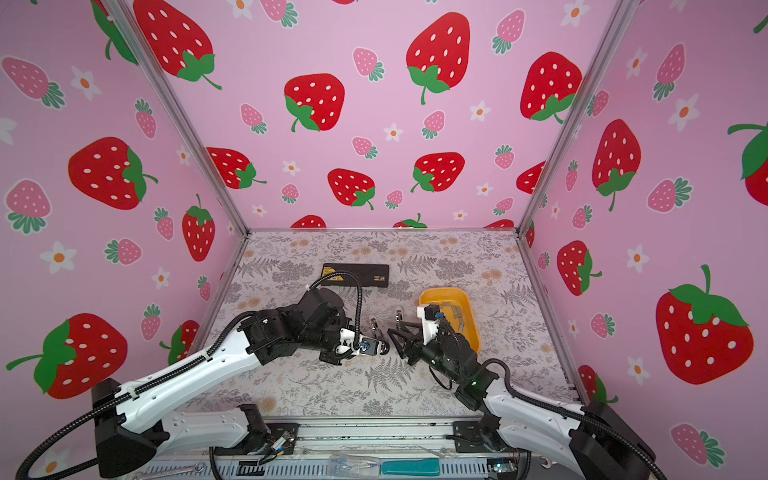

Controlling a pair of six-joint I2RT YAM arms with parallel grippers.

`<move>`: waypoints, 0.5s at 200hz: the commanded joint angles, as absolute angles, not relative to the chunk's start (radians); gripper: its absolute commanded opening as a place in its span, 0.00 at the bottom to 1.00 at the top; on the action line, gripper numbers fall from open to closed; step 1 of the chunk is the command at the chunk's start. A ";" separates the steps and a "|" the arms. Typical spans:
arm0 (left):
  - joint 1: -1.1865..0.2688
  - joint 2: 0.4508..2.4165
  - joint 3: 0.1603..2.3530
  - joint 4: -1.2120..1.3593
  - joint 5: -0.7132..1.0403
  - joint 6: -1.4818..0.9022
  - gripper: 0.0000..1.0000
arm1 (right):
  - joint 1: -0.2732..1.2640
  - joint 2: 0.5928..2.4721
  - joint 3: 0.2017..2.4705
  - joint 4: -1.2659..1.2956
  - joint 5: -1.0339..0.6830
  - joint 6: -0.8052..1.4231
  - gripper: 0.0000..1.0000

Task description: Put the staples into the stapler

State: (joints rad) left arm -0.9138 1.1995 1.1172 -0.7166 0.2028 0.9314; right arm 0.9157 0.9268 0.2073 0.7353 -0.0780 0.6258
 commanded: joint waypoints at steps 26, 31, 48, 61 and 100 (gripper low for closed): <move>-0.907 1.206 1.198 -0.780 0.281 0.971 0.00 | 0.917 0.744 0.210 0.658 -0.177 0.387 0.59; -0.906 1.207 1.200 -0.785 0.291 0.971 0.00 | 0.921 0.723 0.212 0.652 -0.209 0.352 0.59; -0.901 1.210 1.203 -0.796 0.323 0.976 0.00 | 0.948 0.672 0.219 0.610 -0.286 0.257 0.62; -0.899 1.215 1.206 -0.802 0.337 0.977 0.00 | 0.963 0.655 0.216 0.595 -0.312 0.214 0.62; -0.897 1.228 1.223 -0.824 0.368 0.979 0.00 | 0.993 0.708 0.242 0.563 -0.425 0.133 0.58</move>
